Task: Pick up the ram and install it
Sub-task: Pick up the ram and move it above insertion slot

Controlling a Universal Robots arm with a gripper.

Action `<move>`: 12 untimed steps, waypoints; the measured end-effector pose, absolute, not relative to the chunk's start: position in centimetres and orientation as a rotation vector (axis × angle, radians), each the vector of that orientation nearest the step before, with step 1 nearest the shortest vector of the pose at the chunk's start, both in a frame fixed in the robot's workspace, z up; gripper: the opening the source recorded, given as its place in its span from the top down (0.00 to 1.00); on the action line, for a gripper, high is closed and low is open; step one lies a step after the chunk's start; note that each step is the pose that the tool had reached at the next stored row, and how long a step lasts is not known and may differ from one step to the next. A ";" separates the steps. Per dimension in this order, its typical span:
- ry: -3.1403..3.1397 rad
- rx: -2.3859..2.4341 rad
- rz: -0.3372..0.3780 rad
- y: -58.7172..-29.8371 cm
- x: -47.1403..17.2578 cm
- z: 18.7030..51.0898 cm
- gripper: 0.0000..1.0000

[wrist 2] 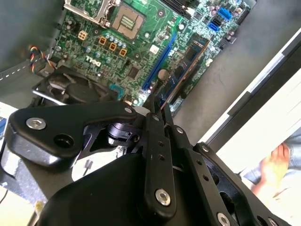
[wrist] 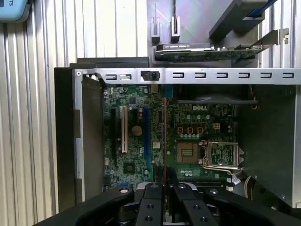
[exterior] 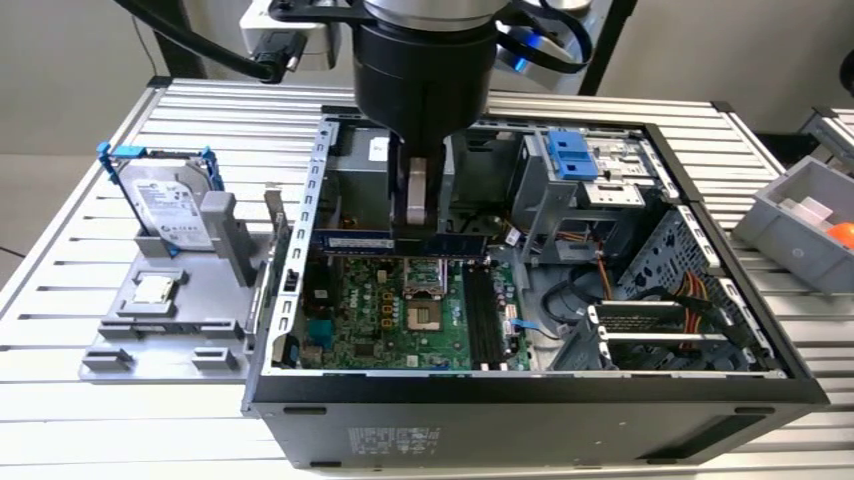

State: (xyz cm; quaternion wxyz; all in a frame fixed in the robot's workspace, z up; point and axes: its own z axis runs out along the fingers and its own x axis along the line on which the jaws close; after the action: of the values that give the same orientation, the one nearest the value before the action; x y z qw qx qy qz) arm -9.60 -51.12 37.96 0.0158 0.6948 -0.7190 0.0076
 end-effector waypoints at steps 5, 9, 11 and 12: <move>-2.233 2.158 0.031 -51.0 -9.2 38.0 1.00; -2.230 2.155 0.038 -50.9 -8.8 37.9 1.00; -2.229 2.154 0.040 -50.8 -8.7 38.0 1.00; -2.229 2.153 0.041 -50.8 -8.6 38.0 1.00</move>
State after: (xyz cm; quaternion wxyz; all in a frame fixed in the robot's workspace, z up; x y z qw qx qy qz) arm -8.57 -50.78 37.95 0.0212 0.6947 -0.7189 0.0131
